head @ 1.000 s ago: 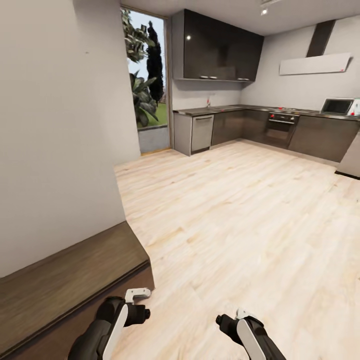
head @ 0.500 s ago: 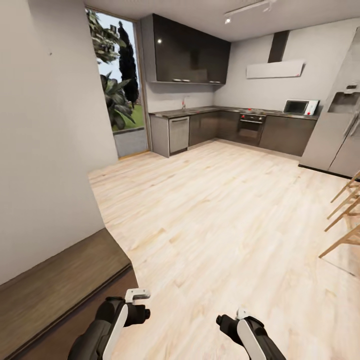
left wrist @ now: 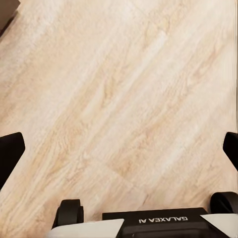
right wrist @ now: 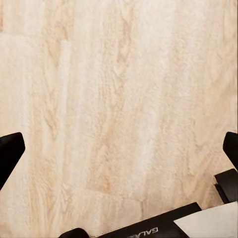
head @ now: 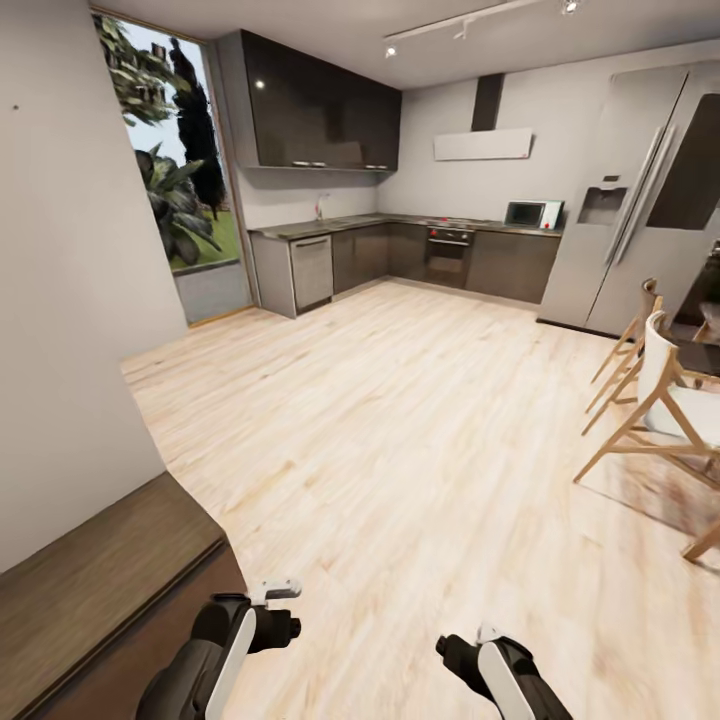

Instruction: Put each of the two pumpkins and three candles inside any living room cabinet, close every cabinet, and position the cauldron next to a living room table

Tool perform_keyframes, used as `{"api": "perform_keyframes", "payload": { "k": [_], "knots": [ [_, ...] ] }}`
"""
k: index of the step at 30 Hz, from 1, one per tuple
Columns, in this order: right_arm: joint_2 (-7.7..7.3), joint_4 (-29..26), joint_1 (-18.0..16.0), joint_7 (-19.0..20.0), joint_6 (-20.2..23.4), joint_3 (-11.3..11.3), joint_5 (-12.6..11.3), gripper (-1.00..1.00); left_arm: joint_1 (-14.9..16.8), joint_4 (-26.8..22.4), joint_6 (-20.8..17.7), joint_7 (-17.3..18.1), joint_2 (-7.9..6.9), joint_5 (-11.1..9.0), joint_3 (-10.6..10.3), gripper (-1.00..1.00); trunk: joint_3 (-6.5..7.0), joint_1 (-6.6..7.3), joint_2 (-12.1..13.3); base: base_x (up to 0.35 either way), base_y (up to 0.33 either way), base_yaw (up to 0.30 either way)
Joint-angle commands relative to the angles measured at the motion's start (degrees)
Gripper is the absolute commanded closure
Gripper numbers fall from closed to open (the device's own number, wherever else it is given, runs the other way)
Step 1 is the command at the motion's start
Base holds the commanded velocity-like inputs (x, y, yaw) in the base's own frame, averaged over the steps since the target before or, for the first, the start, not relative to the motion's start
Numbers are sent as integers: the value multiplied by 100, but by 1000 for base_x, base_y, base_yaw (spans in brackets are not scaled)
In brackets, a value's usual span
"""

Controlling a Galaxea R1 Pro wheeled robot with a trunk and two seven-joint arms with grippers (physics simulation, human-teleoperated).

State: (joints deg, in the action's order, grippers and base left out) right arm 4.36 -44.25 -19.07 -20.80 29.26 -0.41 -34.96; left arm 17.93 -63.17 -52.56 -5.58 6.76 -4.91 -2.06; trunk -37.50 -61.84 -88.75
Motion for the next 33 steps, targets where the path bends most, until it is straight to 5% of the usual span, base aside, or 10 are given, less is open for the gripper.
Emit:
{"api": "perform_keyframes", "payload": {
  "k": [1,18,33],
  "knots": [
    [2,8,0,-1,0,-17,-1,-100,-1,0,0,-2,0,0,-3,-100,18,23,42,-305,0,-288],
    [-4,22,0,-3,0,-38,-1,-100,-1,2,5,-14,1,3,-5,-100,324,396,723,-310,0,-288],
    [-5,22,0,-3,0,-38,-2,-100,-2,1,9,-8,0,0,2,-100,593,726,1325,-26,0,-288]
  ]
}}
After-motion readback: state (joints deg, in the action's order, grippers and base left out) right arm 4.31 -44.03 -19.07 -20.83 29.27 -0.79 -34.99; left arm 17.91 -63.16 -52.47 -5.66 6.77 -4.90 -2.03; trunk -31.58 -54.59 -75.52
